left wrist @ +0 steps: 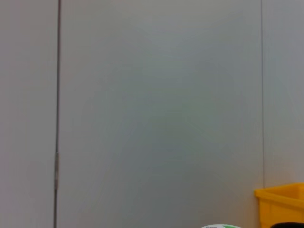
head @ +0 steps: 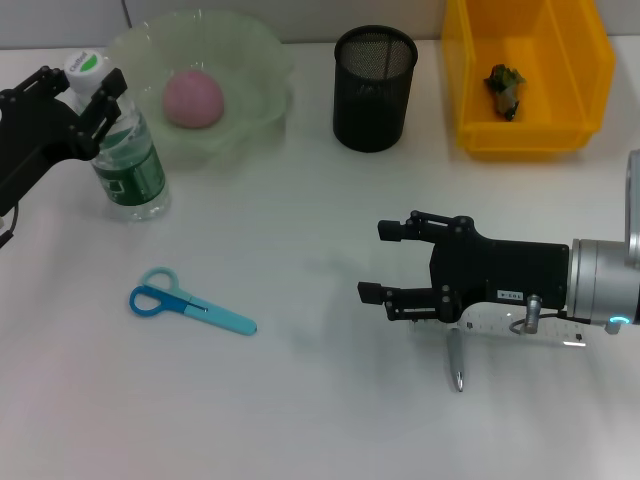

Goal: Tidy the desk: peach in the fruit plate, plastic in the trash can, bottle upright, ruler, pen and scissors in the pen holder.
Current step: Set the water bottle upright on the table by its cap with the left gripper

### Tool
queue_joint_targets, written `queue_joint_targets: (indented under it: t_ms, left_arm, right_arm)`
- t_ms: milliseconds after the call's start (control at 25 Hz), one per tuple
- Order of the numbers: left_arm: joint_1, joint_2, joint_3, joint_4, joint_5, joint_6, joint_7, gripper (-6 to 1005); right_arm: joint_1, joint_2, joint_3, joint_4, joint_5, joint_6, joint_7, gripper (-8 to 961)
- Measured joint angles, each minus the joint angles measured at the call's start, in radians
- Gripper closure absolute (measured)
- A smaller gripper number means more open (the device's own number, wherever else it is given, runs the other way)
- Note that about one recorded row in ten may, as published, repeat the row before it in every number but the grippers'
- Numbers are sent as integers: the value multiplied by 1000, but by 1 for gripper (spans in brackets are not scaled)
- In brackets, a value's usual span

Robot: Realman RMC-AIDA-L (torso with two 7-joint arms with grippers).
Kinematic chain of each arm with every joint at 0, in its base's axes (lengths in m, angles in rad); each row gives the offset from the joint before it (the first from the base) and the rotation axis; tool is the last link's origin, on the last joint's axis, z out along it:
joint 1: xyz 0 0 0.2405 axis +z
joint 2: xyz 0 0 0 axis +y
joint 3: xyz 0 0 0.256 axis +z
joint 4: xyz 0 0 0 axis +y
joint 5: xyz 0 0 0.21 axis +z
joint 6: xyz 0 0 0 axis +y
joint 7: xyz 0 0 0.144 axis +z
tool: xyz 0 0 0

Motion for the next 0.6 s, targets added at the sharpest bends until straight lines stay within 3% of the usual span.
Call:
queue_joint_targets:
  t_ms: [600]
  left_arm:
    - [0,2,12,4,-6,2,0,539]
  right_arm:
    - [0,0,0,0,0,0,0,120]
